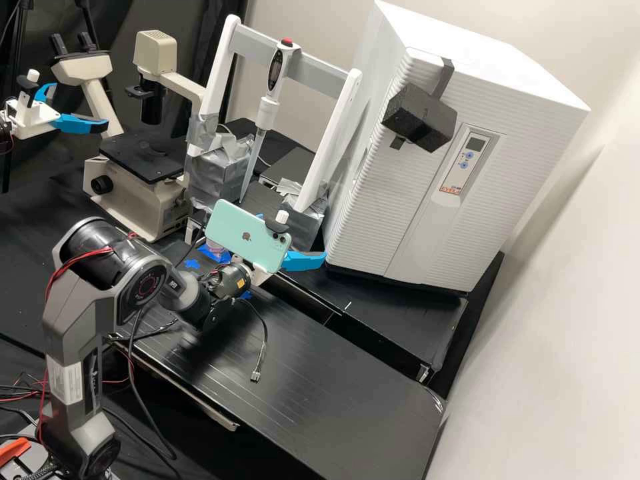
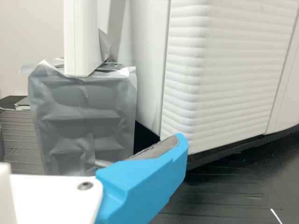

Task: Open the door

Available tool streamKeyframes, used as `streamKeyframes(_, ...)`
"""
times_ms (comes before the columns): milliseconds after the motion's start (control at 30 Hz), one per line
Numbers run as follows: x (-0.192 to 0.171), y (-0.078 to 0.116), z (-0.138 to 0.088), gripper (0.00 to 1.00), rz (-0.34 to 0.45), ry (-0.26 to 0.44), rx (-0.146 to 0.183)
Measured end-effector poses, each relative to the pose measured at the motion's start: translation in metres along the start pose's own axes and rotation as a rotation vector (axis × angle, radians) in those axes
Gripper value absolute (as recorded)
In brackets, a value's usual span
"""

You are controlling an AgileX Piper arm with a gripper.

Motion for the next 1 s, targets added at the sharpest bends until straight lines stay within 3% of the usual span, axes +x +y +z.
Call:
streamKeyframes(433, -0.009, 0.009, 0.009, 1.0, 0.018, 0.005, 0.003)
streamKeyframes(767, -0.043, 0.077, 0.023, 1.0, 0.233, 0.06, 0.124)
streamKeyframes(1000, -0.045, 0.118, 0.006, 1.0, 0.332, 0.138, 0.142)
